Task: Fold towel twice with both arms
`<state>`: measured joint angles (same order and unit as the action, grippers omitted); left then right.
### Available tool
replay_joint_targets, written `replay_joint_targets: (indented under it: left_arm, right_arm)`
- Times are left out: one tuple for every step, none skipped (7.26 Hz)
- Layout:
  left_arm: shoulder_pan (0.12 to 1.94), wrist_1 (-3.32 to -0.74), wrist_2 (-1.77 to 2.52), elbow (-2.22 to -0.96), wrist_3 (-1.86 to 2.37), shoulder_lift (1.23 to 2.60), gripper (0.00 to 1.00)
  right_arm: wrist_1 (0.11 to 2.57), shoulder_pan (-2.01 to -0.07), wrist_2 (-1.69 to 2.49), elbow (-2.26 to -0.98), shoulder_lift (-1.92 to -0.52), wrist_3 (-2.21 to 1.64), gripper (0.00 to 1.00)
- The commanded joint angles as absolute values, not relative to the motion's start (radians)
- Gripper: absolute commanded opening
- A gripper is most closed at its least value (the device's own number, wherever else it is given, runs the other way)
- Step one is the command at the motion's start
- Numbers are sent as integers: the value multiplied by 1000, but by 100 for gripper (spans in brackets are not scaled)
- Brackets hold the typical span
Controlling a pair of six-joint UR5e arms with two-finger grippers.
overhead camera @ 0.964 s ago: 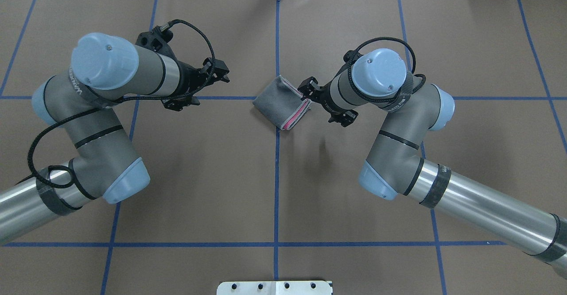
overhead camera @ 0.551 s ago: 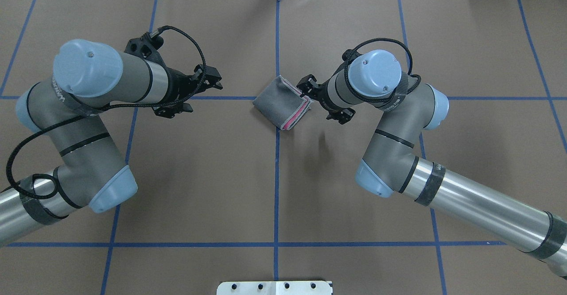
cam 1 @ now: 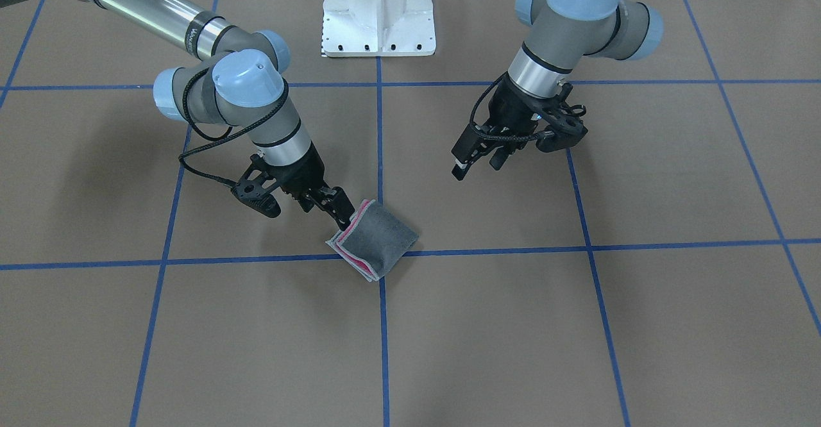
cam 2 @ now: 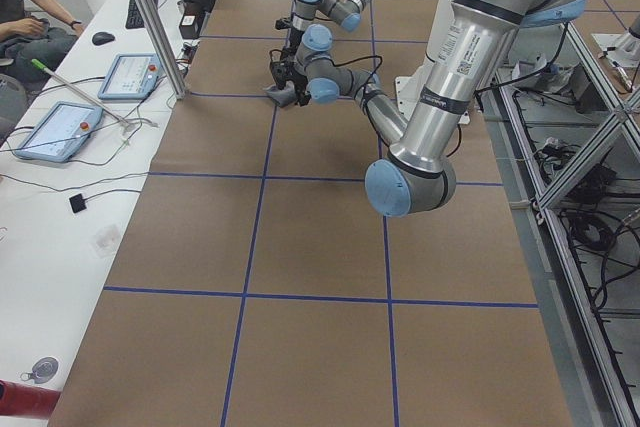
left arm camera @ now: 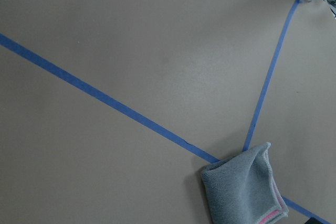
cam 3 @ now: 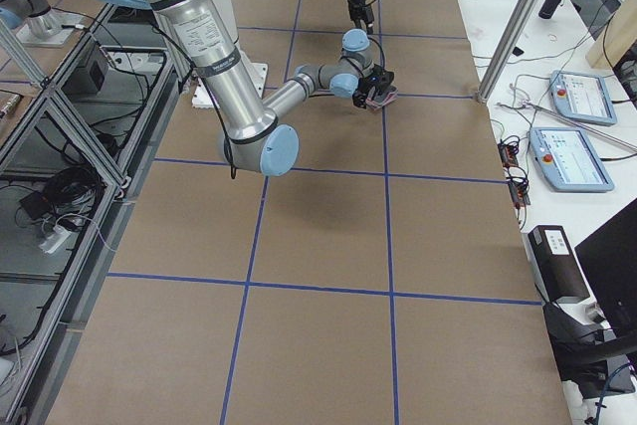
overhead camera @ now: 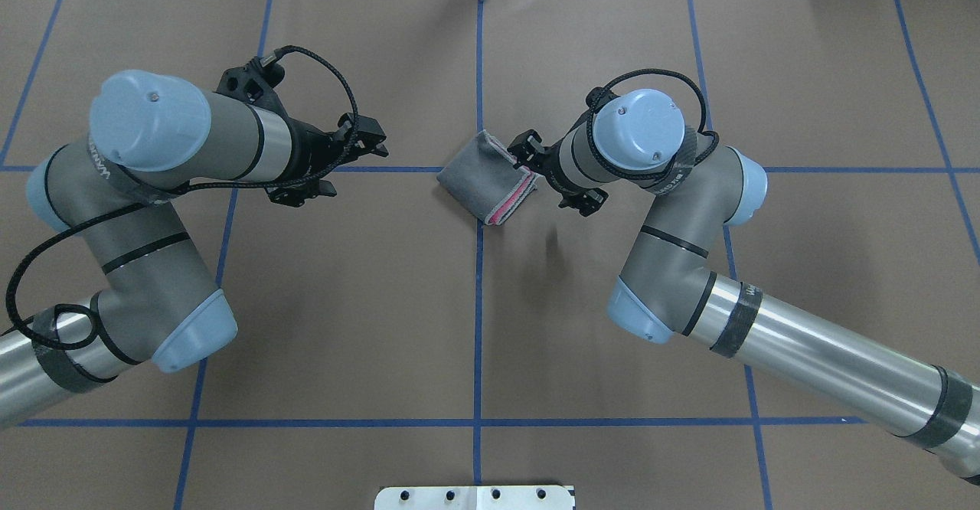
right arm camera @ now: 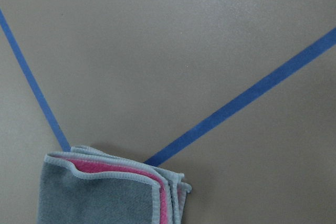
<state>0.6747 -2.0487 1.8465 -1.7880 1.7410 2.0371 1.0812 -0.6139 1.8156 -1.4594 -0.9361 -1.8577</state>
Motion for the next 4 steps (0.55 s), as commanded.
replay_joint_targets:
  left_arm:
    - [673,-2049,1847,-1790,1741,2037,100]
    - [673,-2049,1848,-1789,1741,2036,100]
    - [673,-2048,1848,-1786,1741,2036,100]
    - [672,-2048,1848,-1786,1740,2036,100]
  right_arm:
    - [1085,-611,1812,-1459,-934,-1859,98]
    - [1085,-611,1807,-1459,-933,-1859,98]
    - [1081,-609,1798,-1451,-931,-1859,98]
    - [1080,-607,1795,-1450,-930,-1861,98]
